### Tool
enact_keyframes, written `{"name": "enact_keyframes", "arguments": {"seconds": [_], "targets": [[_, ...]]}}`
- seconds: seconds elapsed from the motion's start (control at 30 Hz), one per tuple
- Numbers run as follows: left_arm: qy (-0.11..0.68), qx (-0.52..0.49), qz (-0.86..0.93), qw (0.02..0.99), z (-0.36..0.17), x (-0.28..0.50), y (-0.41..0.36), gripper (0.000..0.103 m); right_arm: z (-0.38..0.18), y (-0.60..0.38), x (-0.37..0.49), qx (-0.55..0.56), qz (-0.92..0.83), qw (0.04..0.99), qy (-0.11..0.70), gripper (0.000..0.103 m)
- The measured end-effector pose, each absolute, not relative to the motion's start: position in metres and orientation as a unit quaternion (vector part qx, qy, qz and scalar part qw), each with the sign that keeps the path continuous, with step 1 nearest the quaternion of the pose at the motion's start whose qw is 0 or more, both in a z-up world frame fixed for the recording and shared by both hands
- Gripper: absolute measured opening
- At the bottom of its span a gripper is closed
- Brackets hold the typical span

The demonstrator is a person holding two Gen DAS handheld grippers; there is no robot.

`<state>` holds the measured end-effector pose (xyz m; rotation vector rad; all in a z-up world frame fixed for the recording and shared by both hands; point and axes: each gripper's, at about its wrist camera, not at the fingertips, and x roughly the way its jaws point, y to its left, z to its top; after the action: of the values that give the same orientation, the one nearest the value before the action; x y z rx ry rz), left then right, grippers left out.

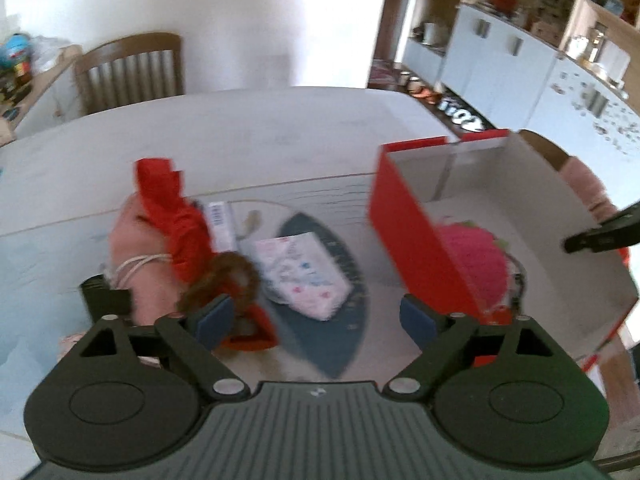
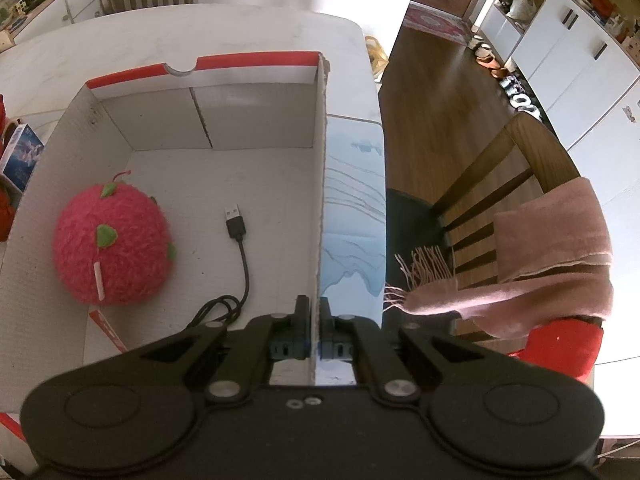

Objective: Organize objects
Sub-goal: 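Return the left gripper to the pile above the brown bead bracelet, then grasp the brown bead bracelet with the left gripper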

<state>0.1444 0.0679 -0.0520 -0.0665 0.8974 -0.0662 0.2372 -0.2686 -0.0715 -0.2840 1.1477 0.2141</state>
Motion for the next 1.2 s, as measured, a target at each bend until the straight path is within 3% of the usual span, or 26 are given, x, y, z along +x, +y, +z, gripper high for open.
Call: {"name": "enact_keyframes", "arguments": {"seconds": [0.03, 0.83, 0.9, 1.2], "targets": [[0.430, -0.029, -0.025, 0.902, -0.054, 0.144, 0.072, 0.103, -0.072, -0.269, 0.237, -0.133, 0.100, 0.825, 0.541, 0.001], [0.432, -0.007, 0.012, 0.902, -0.112, 0.171, 0.118, 0.102, -0.078, -0.265, 0.234, -0.126, 0.087, 0.817, 0.555, 0.002], [0.430, -0.003, 0.010, 0.903, -0.113, 0.171, 0.116, 0.099, -0.078, -0.266, 0.234, -0.126, 0.087, 0.817, 0.556, 0.002], [0.434, 0.006, 0.010, 0.901, -0.114, 0.173, 0.112, 0.054, -0.079, -0.267, 0.235, -0.124, 0.087, 0.817, 0.557, 0.002]]}}
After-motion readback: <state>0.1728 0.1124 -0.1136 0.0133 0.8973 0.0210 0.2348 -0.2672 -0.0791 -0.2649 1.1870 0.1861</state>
